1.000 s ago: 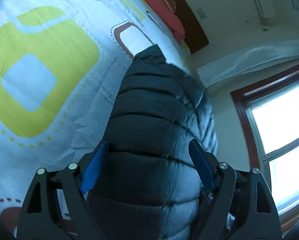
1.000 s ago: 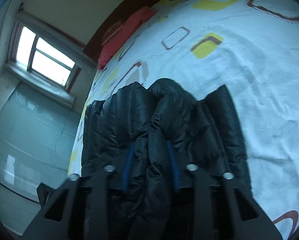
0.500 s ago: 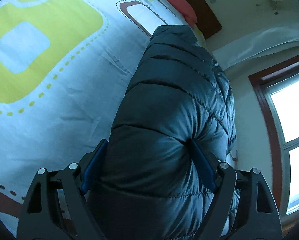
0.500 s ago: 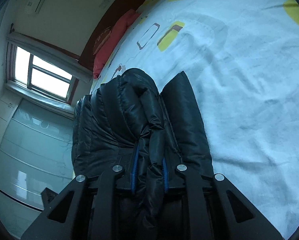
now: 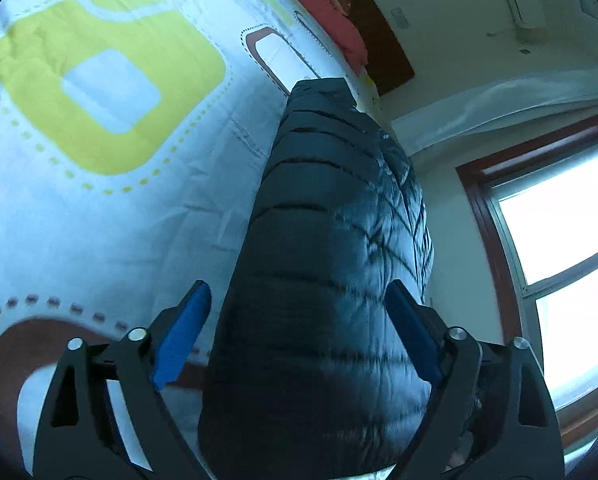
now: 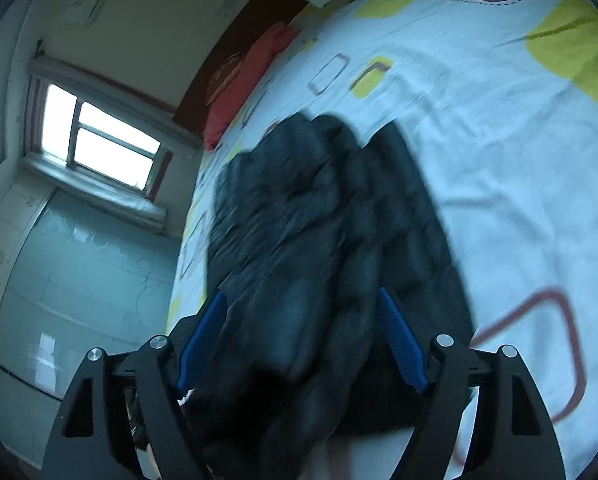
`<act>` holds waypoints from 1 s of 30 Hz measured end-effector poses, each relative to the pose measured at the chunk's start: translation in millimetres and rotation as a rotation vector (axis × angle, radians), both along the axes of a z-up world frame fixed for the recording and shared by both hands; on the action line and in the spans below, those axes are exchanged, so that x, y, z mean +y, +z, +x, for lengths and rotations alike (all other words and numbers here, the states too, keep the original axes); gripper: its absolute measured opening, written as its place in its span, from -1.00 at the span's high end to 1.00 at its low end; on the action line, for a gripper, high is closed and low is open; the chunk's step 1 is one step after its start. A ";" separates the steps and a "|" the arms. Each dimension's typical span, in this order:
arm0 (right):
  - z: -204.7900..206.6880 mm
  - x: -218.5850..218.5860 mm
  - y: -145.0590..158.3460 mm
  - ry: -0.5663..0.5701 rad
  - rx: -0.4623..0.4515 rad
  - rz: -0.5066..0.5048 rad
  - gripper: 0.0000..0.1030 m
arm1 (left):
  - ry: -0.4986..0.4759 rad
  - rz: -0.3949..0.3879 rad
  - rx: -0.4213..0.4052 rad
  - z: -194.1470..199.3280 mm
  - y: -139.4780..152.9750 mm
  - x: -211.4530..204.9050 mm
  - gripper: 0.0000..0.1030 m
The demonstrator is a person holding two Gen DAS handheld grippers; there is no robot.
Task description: Fold large clothes
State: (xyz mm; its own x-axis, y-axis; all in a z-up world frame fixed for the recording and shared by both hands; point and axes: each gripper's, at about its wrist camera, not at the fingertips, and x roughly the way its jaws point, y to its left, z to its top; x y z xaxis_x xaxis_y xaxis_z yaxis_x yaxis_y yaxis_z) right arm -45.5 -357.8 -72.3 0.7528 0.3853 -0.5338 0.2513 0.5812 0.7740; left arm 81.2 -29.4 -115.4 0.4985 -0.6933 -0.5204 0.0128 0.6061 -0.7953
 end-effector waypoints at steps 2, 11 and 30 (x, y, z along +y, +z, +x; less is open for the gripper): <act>-3.3 11.2 1.6 0.000 0.023 -0.039 -0.56 | -0.013 -0.004 0.001 -6.5 -4.7 -0.3 -0.74; -3.9 2.3 -42.5 -0.018 0.105 -0.035 0.37 | -0.054 -0.029 0.042 -4.8 -18.9 -12.3 -0.49; -21.2 -4.4 -80.9 -0.043 -0.005 0.076 0.32 | -0.070 0.038 0.045 -3.6 -24.9 -20.5 -0.29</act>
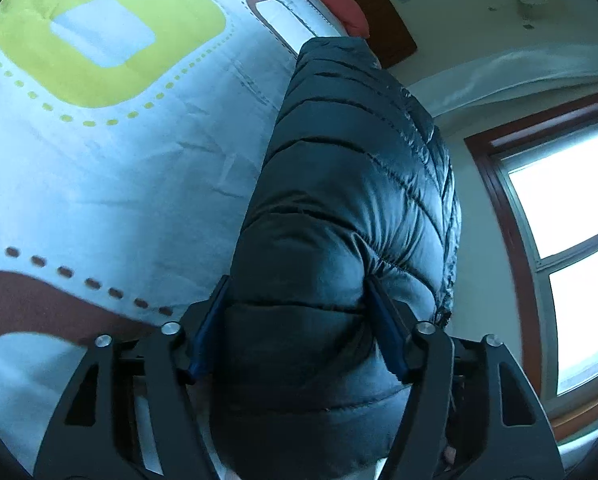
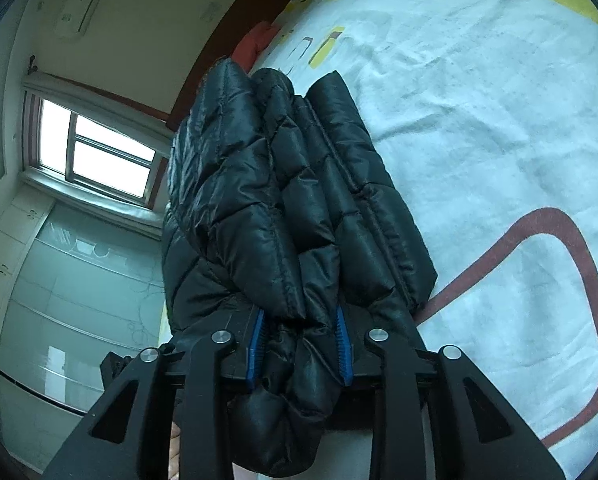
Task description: Fold large clothes
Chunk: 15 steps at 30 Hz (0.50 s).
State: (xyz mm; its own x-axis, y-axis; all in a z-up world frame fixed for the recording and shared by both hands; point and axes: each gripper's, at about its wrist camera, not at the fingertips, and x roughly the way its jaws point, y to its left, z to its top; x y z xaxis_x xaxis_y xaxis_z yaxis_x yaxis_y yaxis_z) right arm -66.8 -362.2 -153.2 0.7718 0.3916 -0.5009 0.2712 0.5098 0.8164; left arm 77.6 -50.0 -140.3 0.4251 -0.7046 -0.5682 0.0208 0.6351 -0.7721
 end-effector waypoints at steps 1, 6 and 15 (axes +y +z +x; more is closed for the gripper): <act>0.4 -1.6 2.4 0.002 0.003 -0.009 0.28 | 0.001 0.004 0.001 -2.0 3.3 1.6 -0.30; -13.5 -5.4 40.6 -0.048 0.038 -0.132 -0.31 | 0.029 0.027 -0.054 -4.4 26.9 18.6 -0.58; 54.5 -12.4 90.9 -0.130 0.057 -0.160 -0.40 | 0.038 0.004 0.045 60.1 29.8 12.7 -0.78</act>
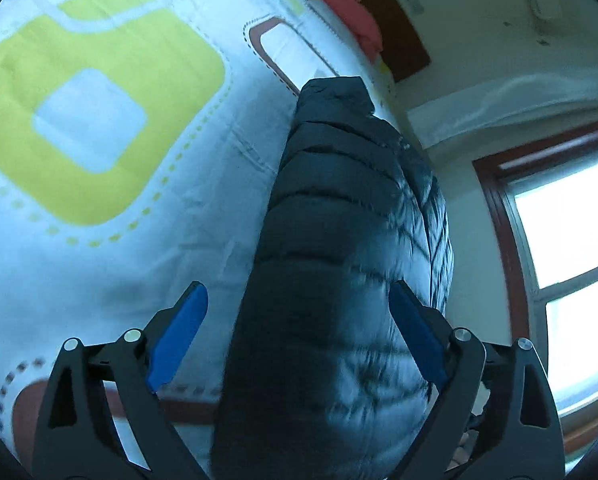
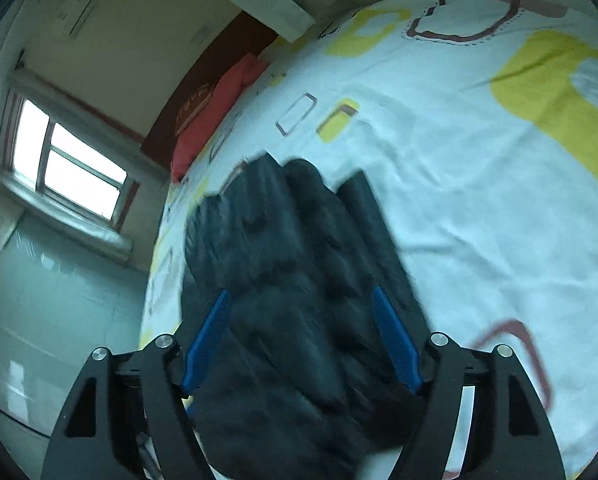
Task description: Fold large clothes
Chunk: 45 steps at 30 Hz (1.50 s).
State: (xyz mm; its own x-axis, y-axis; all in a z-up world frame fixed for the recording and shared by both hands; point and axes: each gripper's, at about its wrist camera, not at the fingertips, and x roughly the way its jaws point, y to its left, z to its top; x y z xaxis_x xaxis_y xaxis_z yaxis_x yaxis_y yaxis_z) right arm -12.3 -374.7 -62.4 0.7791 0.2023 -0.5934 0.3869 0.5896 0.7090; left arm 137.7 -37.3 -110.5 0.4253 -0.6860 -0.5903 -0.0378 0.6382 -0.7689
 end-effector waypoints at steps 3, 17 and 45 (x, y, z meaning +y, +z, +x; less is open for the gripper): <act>34.0 6.1 -2.2 0.006 0.064 -0.101 -0.40 | 0.006 0.019 0.015 17.5 -3.0 -10.0 -0.78; 50.4 -25.5 -83.7 0.017 0.085 -0.011 -0.72 | -0.025 0.017 0.050 39.9 -19.9 -50.8 -0.87; 55.9 -14.7 -99.5 0.195 -0.081 0.072 -0.29 | -0.067 0.049 0.001 34.1 -22.5 -62.5 -0.65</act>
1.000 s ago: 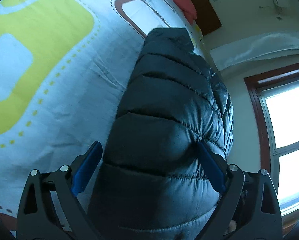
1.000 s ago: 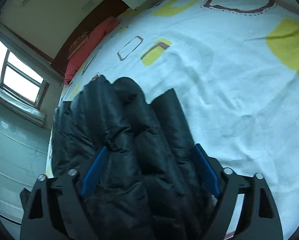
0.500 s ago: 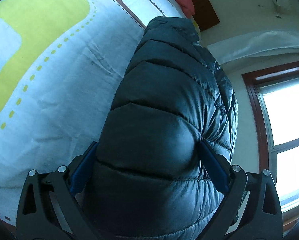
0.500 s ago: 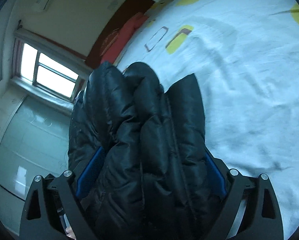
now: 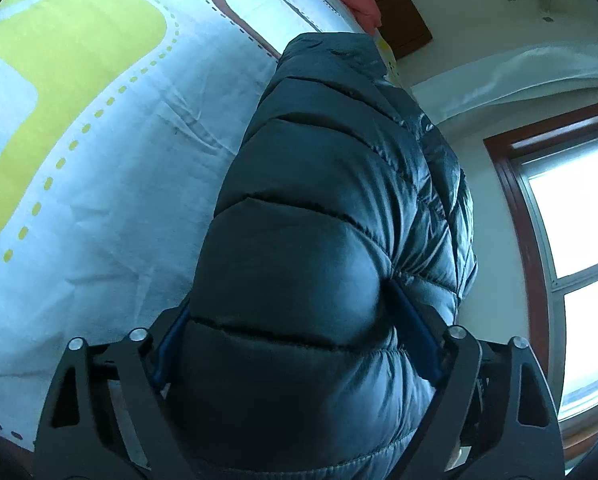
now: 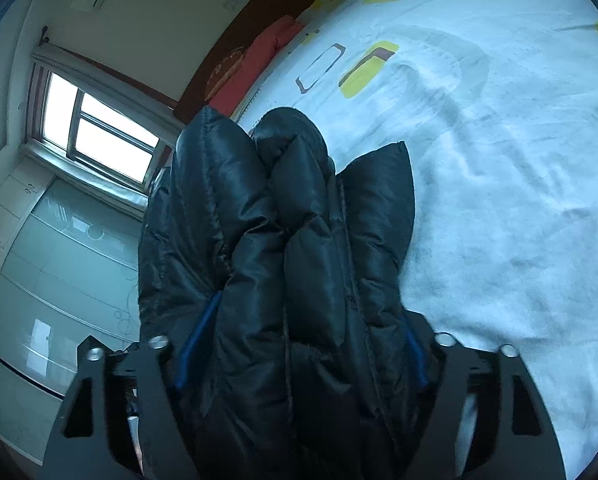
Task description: Fold large clothes
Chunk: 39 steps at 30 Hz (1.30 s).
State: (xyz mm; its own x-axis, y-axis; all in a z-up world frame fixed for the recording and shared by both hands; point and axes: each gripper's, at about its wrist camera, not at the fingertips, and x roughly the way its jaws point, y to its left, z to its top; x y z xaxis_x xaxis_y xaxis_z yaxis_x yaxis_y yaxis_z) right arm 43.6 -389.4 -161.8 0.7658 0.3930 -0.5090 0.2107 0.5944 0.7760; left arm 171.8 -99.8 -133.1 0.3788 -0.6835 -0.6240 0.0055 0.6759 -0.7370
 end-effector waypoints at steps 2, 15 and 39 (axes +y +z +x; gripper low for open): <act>-2.2 0.3 0.8 -0.003 -0.009 0.008 -0.20 | -0.002 0.004 -0.009 -1.2 1.7 0.2 -0.56; -14.8 12.3 13.6 -0.011 -0.080 0.046 0.11 | -0.033 0.014 -0.101 -16.5 21.3 9.2 -0.25; 159.9 135.9 -2.7 0.184 -0.051 0.189 0.15 | 0.178 0.083 -0.088 83.7 13.4 160.2 -0.31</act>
State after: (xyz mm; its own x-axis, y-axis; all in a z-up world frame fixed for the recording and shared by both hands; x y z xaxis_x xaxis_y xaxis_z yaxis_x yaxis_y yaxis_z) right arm 203.5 -253.4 -164.6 0.6956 0.6125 -0.3755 0.0700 0.4624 0.8839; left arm 255.5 60.3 -119.7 0.5448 -0.5487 -0.6341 -0.0573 0.7300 -0.6810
